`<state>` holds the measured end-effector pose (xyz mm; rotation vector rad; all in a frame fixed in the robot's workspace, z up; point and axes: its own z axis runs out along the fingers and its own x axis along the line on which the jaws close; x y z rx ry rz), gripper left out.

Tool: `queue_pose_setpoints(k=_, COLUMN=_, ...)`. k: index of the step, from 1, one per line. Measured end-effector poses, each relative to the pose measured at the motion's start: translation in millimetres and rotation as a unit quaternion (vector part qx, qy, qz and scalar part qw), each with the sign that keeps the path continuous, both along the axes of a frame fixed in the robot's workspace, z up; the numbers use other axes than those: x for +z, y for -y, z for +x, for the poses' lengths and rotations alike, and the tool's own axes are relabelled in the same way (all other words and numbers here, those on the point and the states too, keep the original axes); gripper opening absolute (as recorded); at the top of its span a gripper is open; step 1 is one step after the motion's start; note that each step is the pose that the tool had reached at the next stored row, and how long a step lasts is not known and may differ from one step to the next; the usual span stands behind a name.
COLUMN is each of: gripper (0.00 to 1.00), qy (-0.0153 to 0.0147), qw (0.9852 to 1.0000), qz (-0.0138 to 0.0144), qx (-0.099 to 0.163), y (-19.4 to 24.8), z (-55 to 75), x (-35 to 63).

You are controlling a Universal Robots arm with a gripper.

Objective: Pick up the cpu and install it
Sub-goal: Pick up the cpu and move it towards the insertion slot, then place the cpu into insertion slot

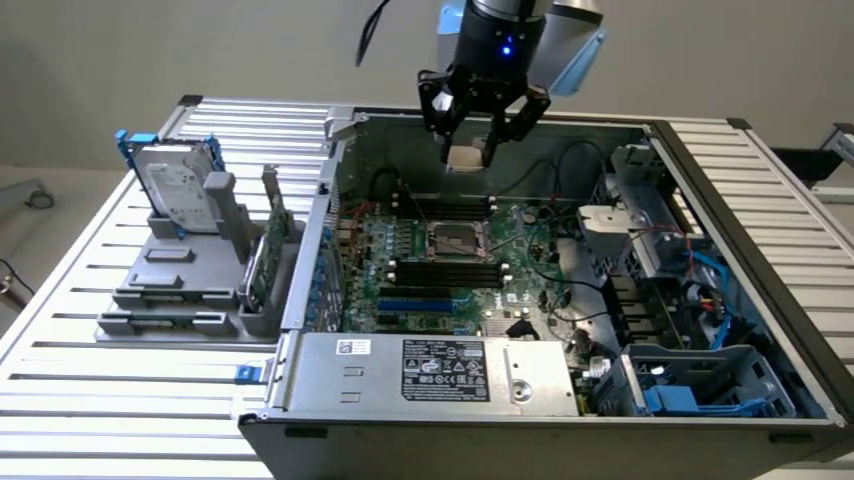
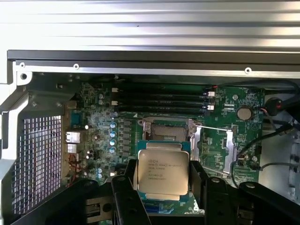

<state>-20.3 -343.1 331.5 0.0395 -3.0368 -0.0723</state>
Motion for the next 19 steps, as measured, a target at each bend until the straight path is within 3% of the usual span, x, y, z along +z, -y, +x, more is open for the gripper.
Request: queue_pose_setpoints(k=19, gripper=0.54, qy=-0.004, qw=1.0, qz=0.0001, qx=0.0, y=0.0, z=0.0, x=-0.1)
